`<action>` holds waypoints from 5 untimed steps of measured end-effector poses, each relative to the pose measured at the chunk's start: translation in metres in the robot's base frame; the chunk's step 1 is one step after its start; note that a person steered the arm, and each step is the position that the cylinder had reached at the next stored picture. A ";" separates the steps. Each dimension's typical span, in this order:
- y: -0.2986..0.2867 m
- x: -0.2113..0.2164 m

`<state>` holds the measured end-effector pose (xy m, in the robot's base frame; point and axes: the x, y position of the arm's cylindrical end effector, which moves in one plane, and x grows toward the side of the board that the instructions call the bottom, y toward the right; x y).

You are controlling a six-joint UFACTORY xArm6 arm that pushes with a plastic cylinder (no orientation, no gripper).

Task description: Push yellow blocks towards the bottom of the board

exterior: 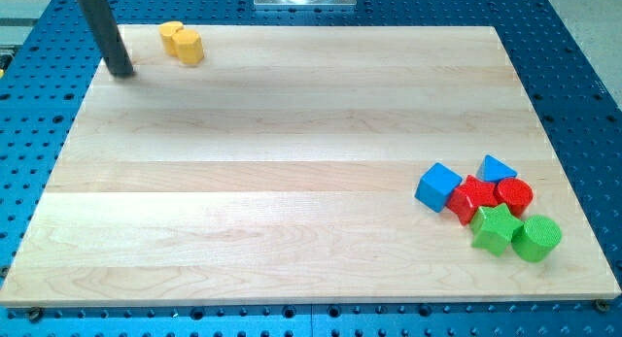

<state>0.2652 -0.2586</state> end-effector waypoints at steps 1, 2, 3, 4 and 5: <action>0.038 -0.049; 0.067 -0.055; 0.072 -0.067; 0.081 -0.073; 0.097 -0.051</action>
